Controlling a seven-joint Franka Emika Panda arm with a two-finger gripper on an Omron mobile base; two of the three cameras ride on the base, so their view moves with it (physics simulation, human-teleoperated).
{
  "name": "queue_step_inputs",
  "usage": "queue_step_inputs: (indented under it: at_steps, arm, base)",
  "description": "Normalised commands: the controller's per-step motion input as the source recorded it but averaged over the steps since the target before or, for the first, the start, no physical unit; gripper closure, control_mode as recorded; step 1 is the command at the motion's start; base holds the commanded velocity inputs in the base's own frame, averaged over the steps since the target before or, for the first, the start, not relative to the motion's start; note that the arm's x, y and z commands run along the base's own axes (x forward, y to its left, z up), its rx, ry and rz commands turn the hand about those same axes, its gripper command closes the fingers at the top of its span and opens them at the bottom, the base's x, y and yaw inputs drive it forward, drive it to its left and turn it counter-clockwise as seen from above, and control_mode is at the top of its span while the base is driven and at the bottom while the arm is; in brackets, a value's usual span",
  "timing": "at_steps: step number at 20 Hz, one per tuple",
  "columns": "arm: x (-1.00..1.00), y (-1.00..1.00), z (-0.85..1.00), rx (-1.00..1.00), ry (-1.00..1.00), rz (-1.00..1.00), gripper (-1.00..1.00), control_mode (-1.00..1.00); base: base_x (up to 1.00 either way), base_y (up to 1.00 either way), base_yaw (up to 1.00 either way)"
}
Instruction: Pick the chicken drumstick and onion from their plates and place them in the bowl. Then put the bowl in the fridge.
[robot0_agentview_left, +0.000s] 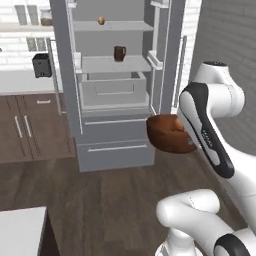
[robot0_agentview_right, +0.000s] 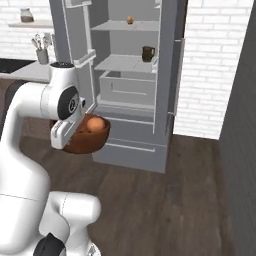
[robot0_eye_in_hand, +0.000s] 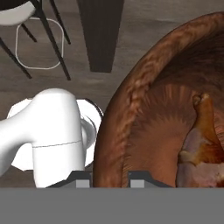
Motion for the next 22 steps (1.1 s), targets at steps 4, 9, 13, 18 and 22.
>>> queue_step_inputs:
  at_steps: [4, 9, 13, 18, 22]
  arm:
    - [0.0, 0.0, 0.0, 0.0, 0.0, 0.0, 1.0, 1.0]
    - [0.0, 0.0, 0.0, 0.0, 0.0, 0.0, 1.0, 1.0]
    - [0.0, 0.0, 0.0, 0.0, 0.0, 0.0, 1.0, 1.0]
    - [0.0, 0.0, 0.0, 0.0, 0.0, 0.0, 1.0, 1.0]
    - [0.0, 0.0, 0.0, 0.0, 0.0, 0.0, 1.0, 1.0]
  base:
    - [0.82, 0.29, -0.1]
    - [0.78, 0.0, -0.18]
    - [0.69, 0.31, -0.13]
    - [0.54, 0.44, -0.04]
    - [0.64, 0.2, -0.05]
